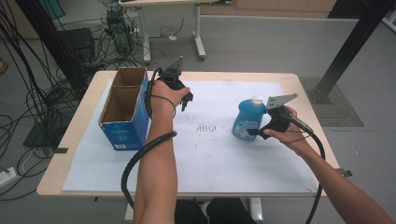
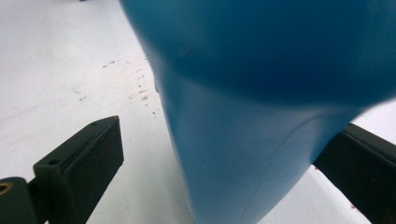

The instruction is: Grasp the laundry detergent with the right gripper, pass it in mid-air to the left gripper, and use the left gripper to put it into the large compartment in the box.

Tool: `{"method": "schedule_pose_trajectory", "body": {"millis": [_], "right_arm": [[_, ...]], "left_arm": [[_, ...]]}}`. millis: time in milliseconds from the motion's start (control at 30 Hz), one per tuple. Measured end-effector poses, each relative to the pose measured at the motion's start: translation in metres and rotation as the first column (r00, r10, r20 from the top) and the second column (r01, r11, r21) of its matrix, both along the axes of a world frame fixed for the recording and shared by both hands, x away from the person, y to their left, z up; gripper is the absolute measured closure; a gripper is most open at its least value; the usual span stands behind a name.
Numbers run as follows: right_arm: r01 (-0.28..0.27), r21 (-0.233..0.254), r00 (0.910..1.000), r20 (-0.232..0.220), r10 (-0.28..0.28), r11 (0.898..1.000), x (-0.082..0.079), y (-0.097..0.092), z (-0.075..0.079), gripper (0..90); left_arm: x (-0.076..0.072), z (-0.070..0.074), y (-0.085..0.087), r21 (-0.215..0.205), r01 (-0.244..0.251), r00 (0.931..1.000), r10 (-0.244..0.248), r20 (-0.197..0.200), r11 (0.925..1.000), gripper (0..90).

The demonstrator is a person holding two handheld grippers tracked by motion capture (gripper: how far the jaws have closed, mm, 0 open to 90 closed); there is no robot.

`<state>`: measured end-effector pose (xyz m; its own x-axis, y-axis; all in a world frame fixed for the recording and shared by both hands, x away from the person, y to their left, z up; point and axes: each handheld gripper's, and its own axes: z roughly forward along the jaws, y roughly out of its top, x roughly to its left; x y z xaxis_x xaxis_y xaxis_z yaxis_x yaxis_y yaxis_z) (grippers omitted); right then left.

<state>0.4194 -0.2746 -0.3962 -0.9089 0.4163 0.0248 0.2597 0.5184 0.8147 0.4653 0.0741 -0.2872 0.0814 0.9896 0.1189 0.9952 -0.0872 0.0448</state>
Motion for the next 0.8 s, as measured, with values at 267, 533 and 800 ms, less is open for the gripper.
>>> {"method": "schedule_pose_trajectory", "body": {"millis": [267, 533, 800], "right_arm": [[0.002, 0.004, 1.0000, 0.006, -0.002, 1.000, -0.0001, -0.0008, 0.0014, 2.2], [0.000, 0.006, 1.0000, 0.007, 0.000, 1.000, -0.0002, -0.0001, 0.0011, 2.2], [0.002, 0.004, 1.0000, 0.009, -0.002, 1.000, -0.0001, -0.0002, 0.0008, 2.1]], "left_arm": [[0.0007, 0.0017, -0.0017, 0.000, 0.005, 1.0000, -0.005, 0.001, 1.0000, 5.8], [0.0004, 0.0021, -0.0009, 0.003, 0.004, 1.0000, -0.004, 0.001, 1.0000, 5.8], [0.0001, 0.0027, 0.0000, 0.006, 0.000, 1.0000, 0.000, 0.004, 1.0000, 5.8]]}}
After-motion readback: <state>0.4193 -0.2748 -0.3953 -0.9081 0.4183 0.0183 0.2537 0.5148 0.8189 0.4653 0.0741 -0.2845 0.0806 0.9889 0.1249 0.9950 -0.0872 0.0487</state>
